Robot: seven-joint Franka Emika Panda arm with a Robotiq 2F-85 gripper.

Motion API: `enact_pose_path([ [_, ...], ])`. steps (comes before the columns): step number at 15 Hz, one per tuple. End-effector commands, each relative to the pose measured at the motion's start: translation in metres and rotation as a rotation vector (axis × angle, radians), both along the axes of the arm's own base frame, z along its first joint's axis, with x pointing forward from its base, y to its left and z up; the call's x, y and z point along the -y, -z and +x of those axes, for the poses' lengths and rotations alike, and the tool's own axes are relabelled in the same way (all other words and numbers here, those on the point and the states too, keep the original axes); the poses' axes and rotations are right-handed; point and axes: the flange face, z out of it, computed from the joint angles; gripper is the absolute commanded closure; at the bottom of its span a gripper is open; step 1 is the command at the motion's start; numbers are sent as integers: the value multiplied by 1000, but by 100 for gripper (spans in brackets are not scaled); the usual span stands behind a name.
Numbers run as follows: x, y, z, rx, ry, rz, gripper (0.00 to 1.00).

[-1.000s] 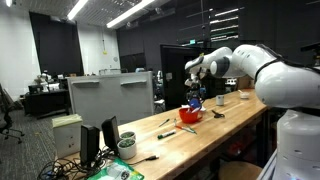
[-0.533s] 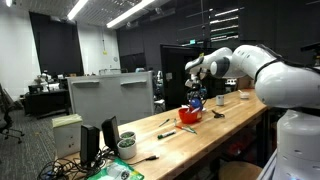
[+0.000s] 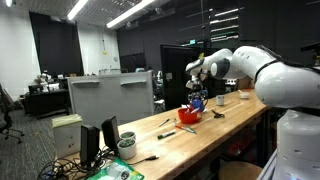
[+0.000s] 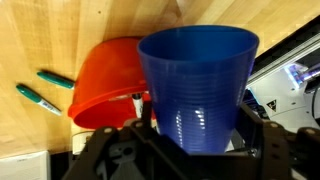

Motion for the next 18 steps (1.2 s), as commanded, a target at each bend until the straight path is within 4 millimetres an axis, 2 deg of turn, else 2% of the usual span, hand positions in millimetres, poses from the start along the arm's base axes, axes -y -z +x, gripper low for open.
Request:
enact_pose_path([
  [1,-1,4,-1,-10,5,38,46],
  [7,-3,17,-5,-43,-10,77,46],
  [18,-5,29,-5,-53,-21,94,46],
])
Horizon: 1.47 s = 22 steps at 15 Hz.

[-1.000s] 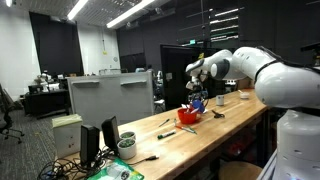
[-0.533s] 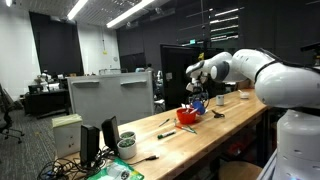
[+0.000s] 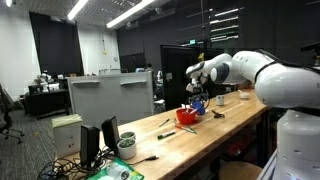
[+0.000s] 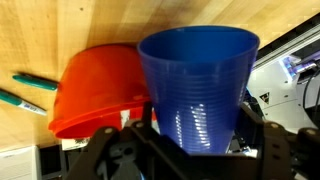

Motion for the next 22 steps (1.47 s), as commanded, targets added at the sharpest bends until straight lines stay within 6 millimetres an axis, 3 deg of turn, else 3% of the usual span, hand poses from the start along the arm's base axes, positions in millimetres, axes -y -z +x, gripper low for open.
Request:
enact_pose_path([
  [1,0,6,0,2,1,28,46],
  [5,0,6,2,10,-3,20,46],
  [6,0,5,3,14,-2,11,5],
  [9,1,3,4,25,-5,1,0],
  [15,3,-3,7,48,-8,-26,0],
  [22,10,-35,35,185,-27,-279,0],
])
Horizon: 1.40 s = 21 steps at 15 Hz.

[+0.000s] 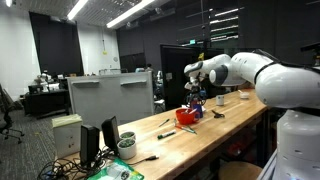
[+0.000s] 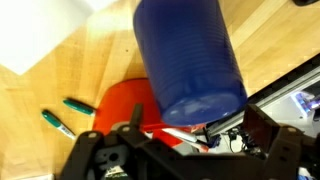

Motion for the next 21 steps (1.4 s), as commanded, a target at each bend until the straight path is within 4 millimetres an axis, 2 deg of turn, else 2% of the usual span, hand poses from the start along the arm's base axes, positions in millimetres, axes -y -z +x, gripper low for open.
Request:
enact_pose_path([
  [1,-1,-26,14,64,-38,-141,0],
  [6,-4,-52,27,119,-93,-273,0],
  [15,4,-69,66,305,-176,-577,0],
  [21,0,-84,86,427,-265,-676,0],
])
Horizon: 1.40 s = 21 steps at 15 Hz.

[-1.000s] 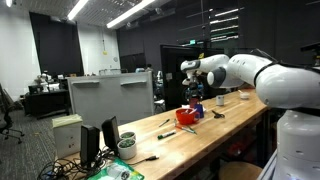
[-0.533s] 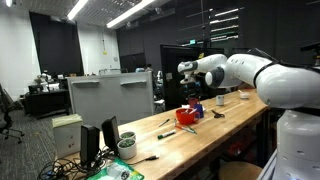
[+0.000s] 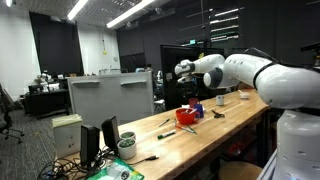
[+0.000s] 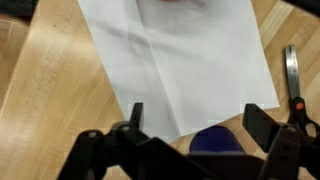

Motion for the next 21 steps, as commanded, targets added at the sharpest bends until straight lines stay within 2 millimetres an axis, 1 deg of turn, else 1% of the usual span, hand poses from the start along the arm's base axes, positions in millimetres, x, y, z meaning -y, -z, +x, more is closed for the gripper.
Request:
enact_pose_path([
  [1,-4,-19,10,52,-75,-75,0],
  [5,3,-25,13,101,-90,-103,0],
  [6,1,-13,13,88,-78,-68,0],
  [15,4,-17,13,100,-77,-79,0],
  [17,4,-15,14,98,-98,-88,0],
  [19,5,-15,13,85,-165,-93,0],
  [20,-26,-13,29,81,-194,-105,0],
  [21,-33,-13,32,69,-224,-123,0],
])
